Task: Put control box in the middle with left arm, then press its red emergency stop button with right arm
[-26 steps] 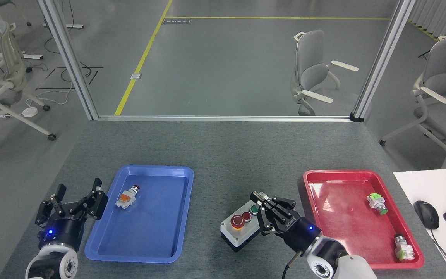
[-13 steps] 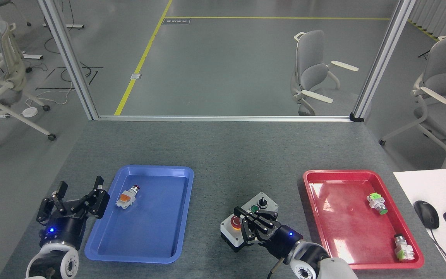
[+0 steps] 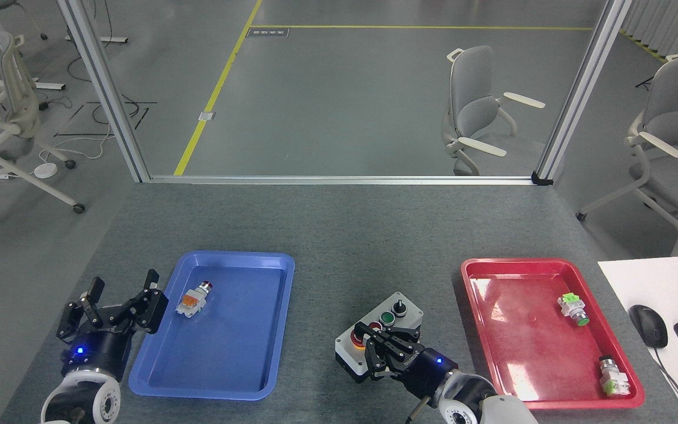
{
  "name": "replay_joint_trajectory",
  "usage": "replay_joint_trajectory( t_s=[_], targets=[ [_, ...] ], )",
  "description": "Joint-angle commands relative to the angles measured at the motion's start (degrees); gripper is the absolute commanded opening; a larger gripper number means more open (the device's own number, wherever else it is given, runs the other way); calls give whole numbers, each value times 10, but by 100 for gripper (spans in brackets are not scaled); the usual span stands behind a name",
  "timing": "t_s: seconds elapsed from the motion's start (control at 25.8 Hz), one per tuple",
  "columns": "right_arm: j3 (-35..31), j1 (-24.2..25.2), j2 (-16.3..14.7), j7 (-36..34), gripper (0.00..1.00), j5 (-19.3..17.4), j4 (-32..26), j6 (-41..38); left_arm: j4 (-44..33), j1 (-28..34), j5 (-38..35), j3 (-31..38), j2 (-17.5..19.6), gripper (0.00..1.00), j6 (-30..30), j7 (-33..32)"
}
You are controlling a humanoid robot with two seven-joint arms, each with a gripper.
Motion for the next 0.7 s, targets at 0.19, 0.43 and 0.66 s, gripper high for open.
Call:
replay_joint_trajectory(
  t_s=[0.19,0.43,0.66],
  targets=[
    [2,-2,1,12,0,0,34,0,3,18,-1,-51,-35,99,5,4],
    [12,-2,1,10,0,-3,36,0,11,41,-11,-71,-93,99,8,6],
    [-5,-36,-6,-16,0,-36,24,47,19,41,-59,-71,-97,99,9,13]
  ],
)
